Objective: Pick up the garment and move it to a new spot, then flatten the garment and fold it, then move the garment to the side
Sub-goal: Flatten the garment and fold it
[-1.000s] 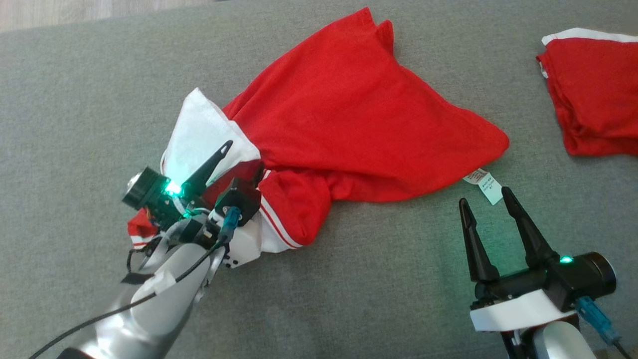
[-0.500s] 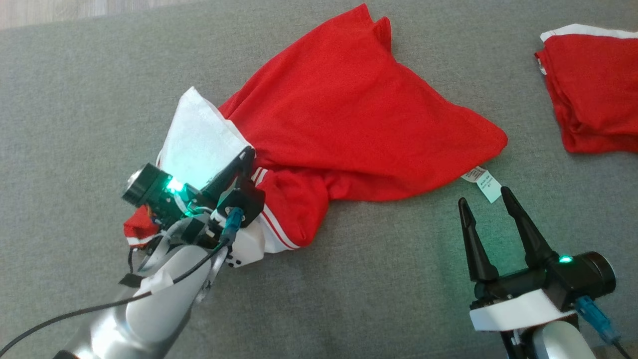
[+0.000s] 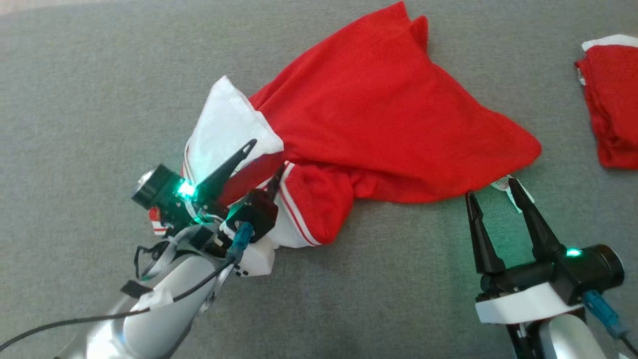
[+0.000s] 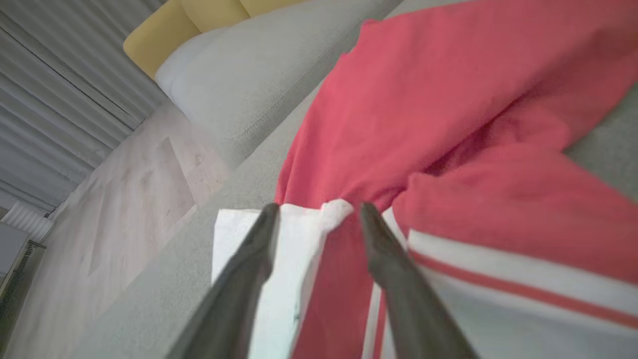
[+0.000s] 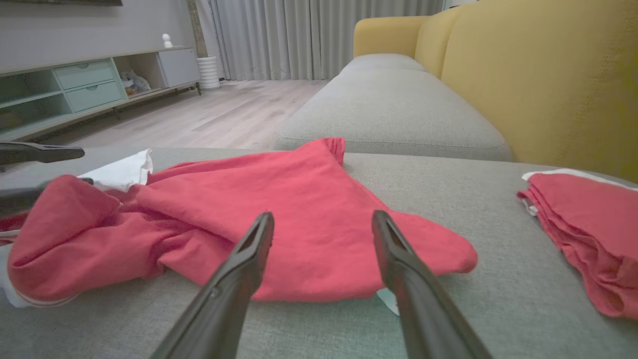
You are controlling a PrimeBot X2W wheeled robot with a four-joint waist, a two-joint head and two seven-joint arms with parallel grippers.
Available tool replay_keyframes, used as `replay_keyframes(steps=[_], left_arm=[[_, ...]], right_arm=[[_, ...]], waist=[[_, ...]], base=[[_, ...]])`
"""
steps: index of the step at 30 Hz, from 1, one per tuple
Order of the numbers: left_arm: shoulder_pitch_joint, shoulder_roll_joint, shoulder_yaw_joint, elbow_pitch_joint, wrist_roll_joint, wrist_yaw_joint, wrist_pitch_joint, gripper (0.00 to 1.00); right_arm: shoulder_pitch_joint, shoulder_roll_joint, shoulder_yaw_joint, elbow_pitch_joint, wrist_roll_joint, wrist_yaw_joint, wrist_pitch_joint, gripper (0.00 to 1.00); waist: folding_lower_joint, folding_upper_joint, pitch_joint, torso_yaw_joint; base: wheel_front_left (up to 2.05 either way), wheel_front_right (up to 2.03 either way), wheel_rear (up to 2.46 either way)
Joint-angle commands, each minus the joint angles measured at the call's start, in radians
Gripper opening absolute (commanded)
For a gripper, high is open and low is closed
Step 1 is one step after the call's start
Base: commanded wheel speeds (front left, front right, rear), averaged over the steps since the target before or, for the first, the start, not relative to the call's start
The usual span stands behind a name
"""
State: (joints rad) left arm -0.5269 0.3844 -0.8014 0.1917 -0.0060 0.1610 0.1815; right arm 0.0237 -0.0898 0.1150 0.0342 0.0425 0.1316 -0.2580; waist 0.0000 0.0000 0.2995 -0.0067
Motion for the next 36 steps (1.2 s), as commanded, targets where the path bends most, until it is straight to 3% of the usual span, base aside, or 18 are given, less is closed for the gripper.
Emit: replay_keyframes(steps=[1,6,17,36], left_arm=[[-0.037,0.027,0.032,-0.024,0.007,-0.002,0.003,1.0],[-0.052,0.021,0.019,0.035,0.002,-0.015,0.015,1.0],[-0.095,0.02,0.033,0.168,-0.003,0.006,-0.05,1.0],[-0.106,0.021,0.025,0.192,-0.013,0.036,-0.094,1.0]], right_arm=[[-0.028,-0.015,0.023,-0.025,-0.006,-0.001,-0.004,1.0],[-0.028,-0.014,0.036,-0.021,-0.002,-0.001,-0.004,1.0],[-0.027,-0.007,0.038,-0.018,0.001,-0.001,-0.004,1.0],[-0.007,-0.004,0.04,-0.013,-0.002,-0.001,-0.004,1.0]], waist=[[0.0,0.0,0.0,0.001],[0.0,0.0,-0.005,-0.015],[0.0,0.0,0.005,-0.06],[0.0,0.0,-0.021,-0.076]], base=[[0.0,0.0,0.0],[0.0,0.0,0.0],[0.0,0.0,0.0],[0.0,0.0,0.0]])
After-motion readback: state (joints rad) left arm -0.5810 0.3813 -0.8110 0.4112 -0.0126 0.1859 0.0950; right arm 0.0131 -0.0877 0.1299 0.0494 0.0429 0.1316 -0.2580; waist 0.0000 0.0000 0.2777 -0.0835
